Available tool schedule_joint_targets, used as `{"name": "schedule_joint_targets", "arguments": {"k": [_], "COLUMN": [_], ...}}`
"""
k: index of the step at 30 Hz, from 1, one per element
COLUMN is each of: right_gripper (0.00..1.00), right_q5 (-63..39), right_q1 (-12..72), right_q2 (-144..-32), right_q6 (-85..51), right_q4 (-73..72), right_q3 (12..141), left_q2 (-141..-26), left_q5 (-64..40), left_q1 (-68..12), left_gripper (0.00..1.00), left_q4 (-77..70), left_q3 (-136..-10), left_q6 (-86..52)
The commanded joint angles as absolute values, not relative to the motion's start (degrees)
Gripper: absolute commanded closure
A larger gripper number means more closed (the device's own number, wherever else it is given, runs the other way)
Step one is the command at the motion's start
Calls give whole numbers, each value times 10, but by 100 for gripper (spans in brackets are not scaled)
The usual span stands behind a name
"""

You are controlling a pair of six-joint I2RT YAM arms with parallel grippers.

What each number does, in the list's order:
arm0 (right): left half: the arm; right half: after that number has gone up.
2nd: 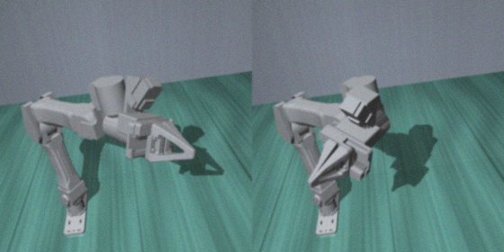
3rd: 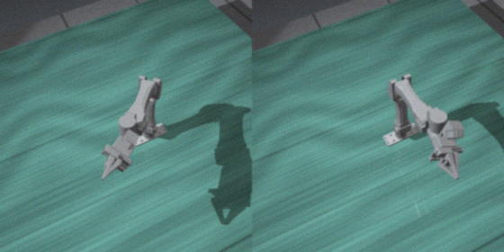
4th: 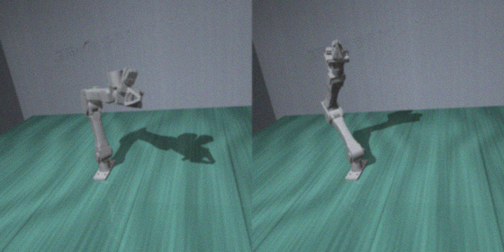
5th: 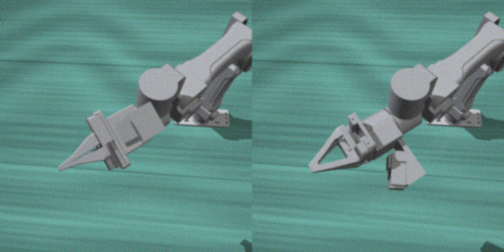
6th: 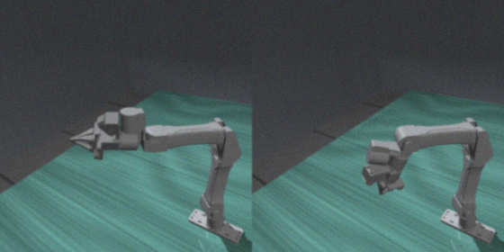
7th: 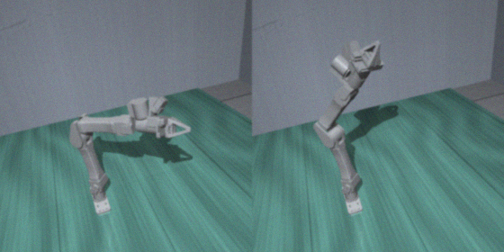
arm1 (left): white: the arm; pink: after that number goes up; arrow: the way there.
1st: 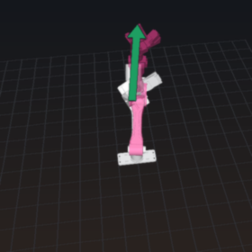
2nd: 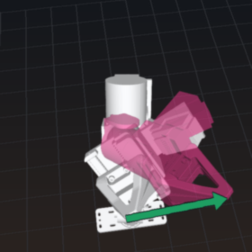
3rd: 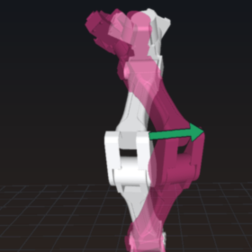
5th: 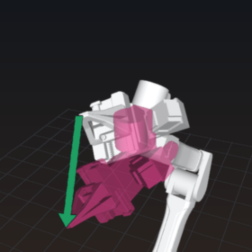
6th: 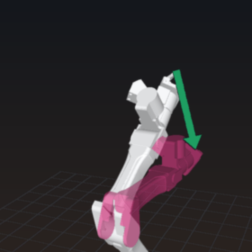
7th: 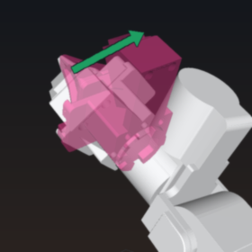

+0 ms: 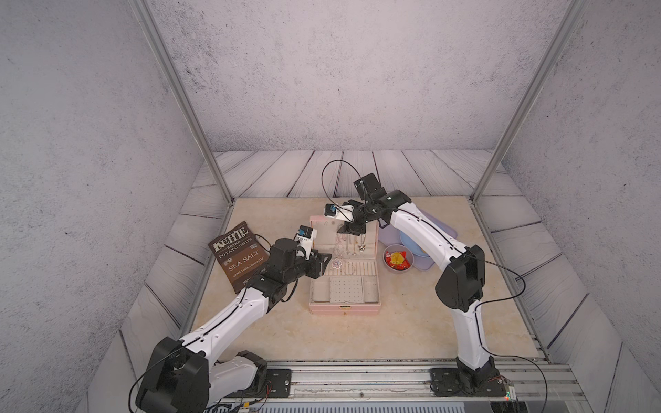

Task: Put jewelry chain into jewelry box
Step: Close the fastener on the jewelry box.

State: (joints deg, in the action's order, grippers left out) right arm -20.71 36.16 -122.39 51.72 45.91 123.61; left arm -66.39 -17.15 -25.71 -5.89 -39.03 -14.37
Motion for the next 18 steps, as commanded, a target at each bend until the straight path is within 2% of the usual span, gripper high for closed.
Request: {"name": "schedule_joint_targets", "arguments": {"k": [1,7,12,16,18], "right_gripper": [45,56,77,100,100], "right_q5": [-189,-227,-224,-219,-216], "right_q1": [366,367,367,367,367], "right_q2": [-1243,-1248,-1261,-1260,-1258], "right_q6": [521,520,526,536,542], "right_q4": [491,517,564,584,595], "right_q3": [1257,1280,1313,1316,1316], "left_q2": [-655,-655,-654,-655,-655], "left_q5": [-172,-173,-174,-175,-186], "left_q1": [-254,-254,-254,-254,-254], "left_gripper": [41,41,41,41,41], "left_q4": [-68,-65,-63,-62,-60], "left_q3": [-392,-392,-392,-391,-391], "left_q6": [-138,-136,-136,-134,-124]}}
